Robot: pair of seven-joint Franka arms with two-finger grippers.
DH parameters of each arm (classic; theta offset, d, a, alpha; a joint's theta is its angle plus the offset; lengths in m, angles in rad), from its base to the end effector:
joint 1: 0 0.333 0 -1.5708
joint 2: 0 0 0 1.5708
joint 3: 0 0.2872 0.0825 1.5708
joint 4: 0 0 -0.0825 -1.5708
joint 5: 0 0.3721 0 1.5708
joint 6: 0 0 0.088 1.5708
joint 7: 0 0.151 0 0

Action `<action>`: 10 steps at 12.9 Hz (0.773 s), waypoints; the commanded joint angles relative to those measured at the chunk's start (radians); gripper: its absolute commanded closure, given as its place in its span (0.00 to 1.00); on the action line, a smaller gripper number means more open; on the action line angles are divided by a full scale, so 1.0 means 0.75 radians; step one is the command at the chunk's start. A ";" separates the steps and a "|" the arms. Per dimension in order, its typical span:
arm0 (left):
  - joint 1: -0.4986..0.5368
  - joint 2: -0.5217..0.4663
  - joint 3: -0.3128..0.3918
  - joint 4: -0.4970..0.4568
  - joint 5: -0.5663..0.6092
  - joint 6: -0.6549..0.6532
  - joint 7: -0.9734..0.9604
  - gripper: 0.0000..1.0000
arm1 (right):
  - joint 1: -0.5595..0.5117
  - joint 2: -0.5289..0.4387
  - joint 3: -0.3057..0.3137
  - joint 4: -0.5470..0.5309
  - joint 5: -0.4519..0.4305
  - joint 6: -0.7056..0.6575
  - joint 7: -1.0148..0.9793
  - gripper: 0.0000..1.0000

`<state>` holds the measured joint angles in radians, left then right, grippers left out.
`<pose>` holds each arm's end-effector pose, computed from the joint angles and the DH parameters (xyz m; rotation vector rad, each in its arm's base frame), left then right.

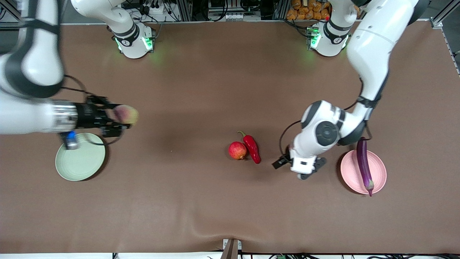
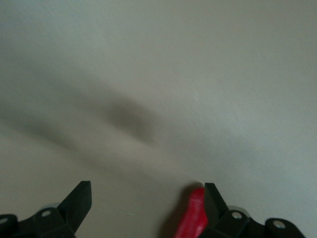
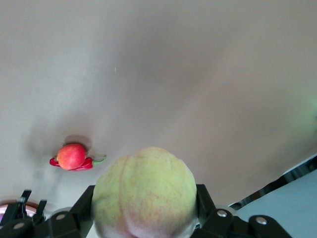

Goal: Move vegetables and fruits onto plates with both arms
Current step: 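Carry the peach to the green plate while the left gripper reaches the pepper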

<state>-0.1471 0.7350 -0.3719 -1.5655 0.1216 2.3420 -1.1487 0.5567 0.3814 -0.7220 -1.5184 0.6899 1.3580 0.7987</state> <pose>0.6111 -0.3140 0.1844 2.8155 0.9460 -0.0741 0.5767 0.0550 0.4093 -2.4192 1.3087 0.7807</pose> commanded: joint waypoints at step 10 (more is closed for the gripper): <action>-0.264 0.178 0.093 0.105 -0.001 0.146 -0.260 1.00 | -0.347 0.409 0.032 0.032 -0.484 0.674 -1.273 0.45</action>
<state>-0.3413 0.8636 -0.3098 -1.5113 0.1216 2.4461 -1.3481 0.3339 0.6406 -0.7155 -1.5184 0.3450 1.7863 -0.0688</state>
